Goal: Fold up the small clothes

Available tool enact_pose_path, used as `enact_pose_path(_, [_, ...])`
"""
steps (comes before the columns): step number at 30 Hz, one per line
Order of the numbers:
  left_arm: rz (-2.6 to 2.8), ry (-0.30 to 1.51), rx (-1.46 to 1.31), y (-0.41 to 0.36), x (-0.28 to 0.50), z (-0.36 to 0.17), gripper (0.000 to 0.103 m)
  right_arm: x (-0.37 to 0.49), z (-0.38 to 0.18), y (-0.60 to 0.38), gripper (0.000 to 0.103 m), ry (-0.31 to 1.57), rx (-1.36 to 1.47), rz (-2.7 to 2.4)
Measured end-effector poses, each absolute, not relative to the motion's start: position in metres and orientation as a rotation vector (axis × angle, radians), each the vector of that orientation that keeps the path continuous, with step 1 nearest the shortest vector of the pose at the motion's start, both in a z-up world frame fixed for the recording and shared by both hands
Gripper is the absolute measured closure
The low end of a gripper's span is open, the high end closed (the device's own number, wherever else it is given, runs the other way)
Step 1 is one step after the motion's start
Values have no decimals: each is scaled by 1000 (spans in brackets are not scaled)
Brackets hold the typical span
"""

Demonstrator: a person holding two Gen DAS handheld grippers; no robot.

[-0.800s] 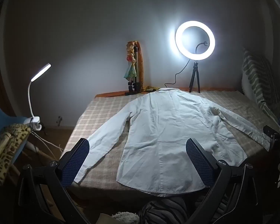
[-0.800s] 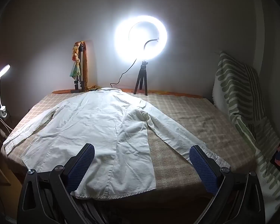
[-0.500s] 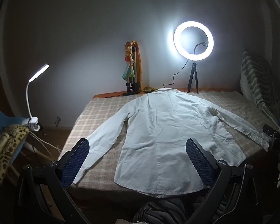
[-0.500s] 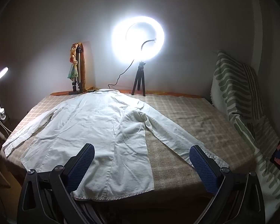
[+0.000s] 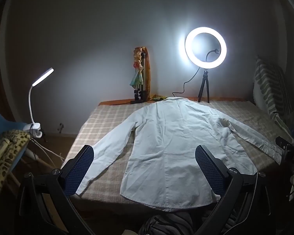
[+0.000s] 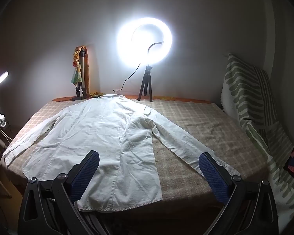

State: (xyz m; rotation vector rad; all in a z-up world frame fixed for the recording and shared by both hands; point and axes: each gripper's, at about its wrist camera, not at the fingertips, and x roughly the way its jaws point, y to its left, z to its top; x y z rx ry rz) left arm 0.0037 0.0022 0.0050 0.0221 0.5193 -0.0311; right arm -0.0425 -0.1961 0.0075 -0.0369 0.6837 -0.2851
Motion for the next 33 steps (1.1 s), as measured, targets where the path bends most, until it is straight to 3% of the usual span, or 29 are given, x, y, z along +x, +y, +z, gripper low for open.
enact_pose_path(33, [-20,520,10,8,9,7,0,-37,5,-197,0,685,-37,-285])
